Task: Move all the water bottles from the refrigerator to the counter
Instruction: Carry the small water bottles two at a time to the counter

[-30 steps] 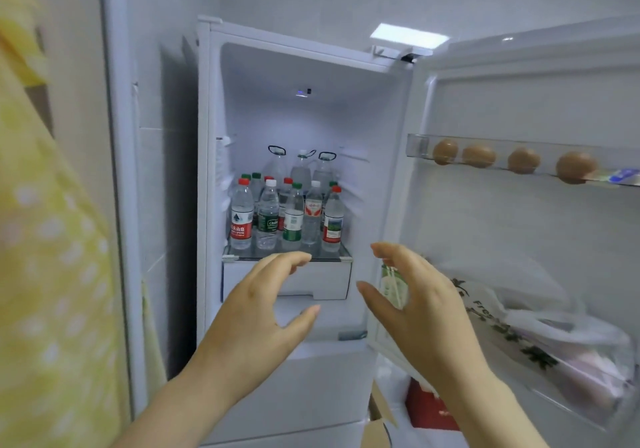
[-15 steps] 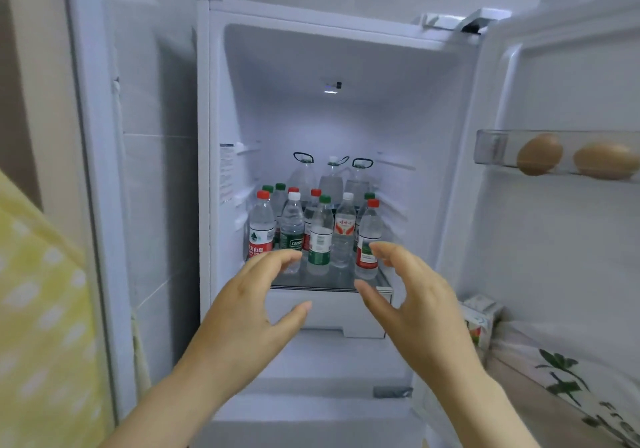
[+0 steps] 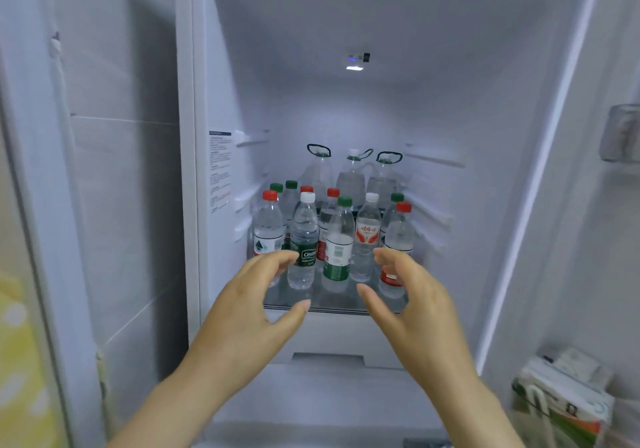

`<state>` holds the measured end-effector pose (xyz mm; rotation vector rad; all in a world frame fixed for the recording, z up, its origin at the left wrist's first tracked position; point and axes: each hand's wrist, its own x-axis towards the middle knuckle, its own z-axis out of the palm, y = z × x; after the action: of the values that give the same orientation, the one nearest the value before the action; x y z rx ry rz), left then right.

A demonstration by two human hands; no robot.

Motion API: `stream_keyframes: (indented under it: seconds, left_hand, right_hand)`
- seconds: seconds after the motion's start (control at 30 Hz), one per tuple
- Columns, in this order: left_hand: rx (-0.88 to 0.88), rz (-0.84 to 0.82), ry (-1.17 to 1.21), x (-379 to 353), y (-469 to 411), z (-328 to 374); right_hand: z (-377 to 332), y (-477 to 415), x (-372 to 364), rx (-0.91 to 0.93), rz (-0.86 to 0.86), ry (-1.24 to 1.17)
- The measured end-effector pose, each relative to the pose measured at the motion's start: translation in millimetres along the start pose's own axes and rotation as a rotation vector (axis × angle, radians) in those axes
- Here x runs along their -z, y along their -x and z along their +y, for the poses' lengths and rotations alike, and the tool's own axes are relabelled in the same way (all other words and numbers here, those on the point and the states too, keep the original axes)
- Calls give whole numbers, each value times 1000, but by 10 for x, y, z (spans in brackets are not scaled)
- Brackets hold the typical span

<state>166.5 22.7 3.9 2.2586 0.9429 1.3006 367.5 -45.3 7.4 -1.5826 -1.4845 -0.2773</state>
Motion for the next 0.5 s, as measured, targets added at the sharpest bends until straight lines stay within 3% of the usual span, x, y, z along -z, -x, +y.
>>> stream_keyframes:
  seconds: [0.5]
  left_hand:
    - [32,-26,122,-358,-977,-931]
  right_hand:
    - [338,-760,-862,-143,48,18]
